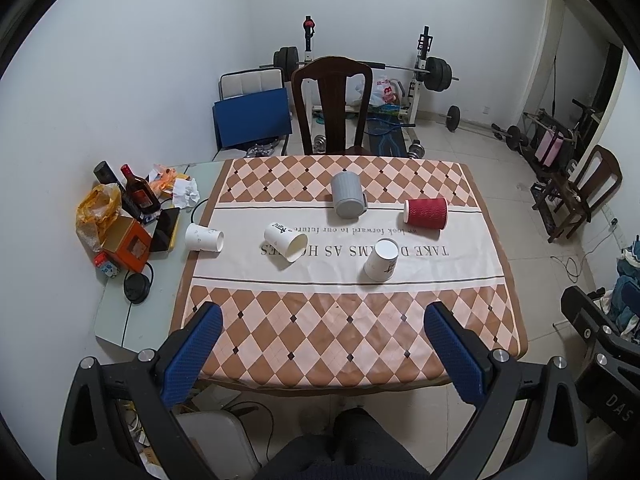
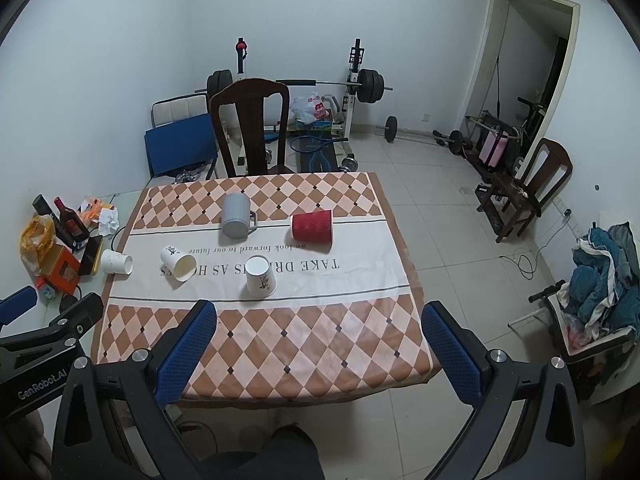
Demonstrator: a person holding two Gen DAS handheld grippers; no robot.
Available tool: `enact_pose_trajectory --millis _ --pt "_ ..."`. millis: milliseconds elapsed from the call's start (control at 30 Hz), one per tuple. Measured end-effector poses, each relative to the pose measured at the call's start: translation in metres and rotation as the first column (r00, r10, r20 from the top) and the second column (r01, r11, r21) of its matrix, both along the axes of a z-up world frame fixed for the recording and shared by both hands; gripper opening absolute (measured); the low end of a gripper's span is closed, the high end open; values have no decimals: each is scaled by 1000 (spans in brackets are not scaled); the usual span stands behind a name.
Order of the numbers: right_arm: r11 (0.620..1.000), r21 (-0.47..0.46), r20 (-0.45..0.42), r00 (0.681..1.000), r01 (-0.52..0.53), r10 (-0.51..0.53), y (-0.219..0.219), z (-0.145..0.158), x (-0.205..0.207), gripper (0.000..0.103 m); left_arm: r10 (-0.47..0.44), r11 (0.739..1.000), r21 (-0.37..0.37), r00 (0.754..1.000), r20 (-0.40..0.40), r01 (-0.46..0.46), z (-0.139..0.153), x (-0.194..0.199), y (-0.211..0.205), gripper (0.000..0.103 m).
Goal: Flip cup upside down
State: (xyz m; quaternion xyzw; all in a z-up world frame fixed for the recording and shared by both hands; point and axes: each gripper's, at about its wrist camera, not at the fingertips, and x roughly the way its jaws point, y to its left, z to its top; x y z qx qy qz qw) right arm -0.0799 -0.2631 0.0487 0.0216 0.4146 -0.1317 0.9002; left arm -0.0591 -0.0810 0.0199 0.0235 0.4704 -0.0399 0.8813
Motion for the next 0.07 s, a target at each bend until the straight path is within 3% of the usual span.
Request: enact_pose_trajectory --millis 67 --pt "1000 2 1 1000 1 -1 0 0 0 103 2 1000 -4 1000 2 -2 4 1 1 103"
